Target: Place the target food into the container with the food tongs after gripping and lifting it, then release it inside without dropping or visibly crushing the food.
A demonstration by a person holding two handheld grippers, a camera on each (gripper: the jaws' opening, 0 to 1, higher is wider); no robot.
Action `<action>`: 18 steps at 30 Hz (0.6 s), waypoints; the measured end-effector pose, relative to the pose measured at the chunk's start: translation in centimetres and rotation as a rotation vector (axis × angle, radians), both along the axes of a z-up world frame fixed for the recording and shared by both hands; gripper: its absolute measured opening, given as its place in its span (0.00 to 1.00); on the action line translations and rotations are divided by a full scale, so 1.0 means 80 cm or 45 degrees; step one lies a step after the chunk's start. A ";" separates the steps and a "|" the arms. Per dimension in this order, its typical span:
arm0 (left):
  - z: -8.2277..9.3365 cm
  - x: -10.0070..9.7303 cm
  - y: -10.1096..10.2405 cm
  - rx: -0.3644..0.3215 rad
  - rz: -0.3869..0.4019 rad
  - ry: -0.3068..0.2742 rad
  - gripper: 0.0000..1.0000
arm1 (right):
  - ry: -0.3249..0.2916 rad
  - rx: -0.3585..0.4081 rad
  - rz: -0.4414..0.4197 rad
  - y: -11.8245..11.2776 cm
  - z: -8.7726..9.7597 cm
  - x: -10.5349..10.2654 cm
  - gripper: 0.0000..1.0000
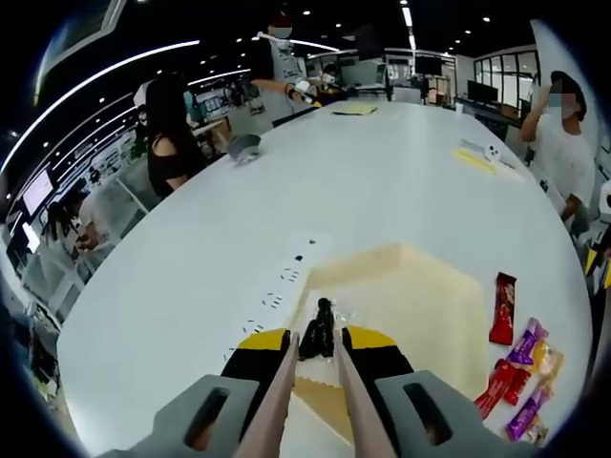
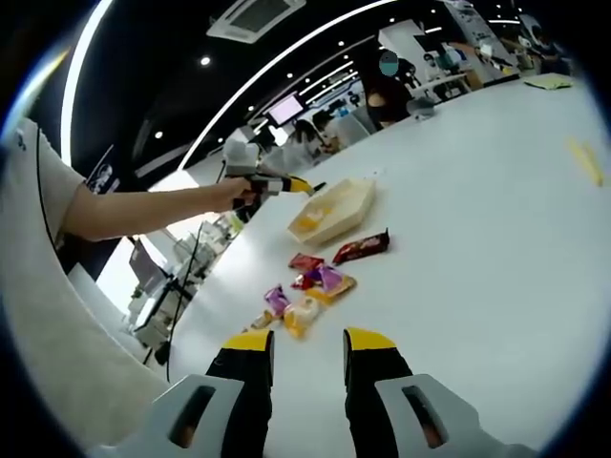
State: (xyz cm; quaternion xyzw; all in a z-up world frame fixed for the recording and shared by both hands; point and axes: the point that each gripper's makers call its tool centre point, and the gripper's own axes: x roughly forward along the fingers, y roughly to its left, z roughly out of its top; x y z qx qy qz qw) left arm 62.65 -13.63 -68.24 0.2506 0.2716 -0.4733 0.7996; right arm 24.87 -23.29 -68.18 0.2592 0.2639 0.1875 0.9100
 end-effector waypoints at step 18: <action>0.012 -0.006 0.011 -0.002 0.030 0.002 0.21 | -0.009 0.002 0.022 0.004 0.002 0.006 0.28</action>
